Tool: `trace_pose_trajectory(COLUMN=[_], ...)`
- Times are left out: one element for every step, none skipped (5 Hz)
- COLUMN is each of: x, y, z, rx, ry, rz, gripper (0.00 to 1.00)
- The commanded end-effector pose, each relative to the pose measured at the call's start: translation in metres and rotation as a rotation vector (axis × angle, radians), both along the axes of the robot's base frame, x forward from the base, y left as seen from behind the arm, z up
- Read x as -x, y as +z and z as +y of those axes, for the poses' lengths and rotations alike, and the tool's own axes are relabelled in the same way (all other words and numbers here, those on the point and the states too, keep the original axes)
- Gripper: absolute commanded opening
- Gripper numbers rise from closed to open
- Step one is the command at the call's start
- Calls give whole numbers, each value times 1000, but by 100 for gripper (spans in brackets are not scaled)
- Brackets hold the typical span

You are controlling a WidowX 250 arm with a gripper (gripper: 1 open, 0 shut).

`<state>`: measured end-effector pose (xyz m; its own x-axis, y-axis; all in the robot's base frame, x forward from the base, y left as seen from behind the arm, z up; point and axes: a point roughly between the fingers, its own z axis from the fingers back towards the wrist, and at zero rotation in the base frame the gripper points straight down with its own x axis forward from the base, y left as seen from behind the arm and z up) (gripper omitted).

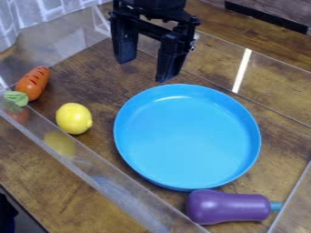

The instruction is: Put the lemon on the blue tray

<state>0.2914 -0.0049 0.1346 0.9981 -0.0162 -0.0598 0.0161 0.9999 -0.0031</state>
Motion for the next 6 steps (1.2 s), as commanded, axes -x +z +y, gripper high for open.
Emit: trace_pose_trajectory(x=[0,1,1,1,1,1], y=[-5,-11,-16,-21,-26,-30], z=[1,6,7,10,11,15], rx=[2,3,5,7,9,10], ry=[-37,-127,-177,-245,-302,-390], rz=[14,29,42,56,70,84], gripper=[100,100,100,100,100,100])
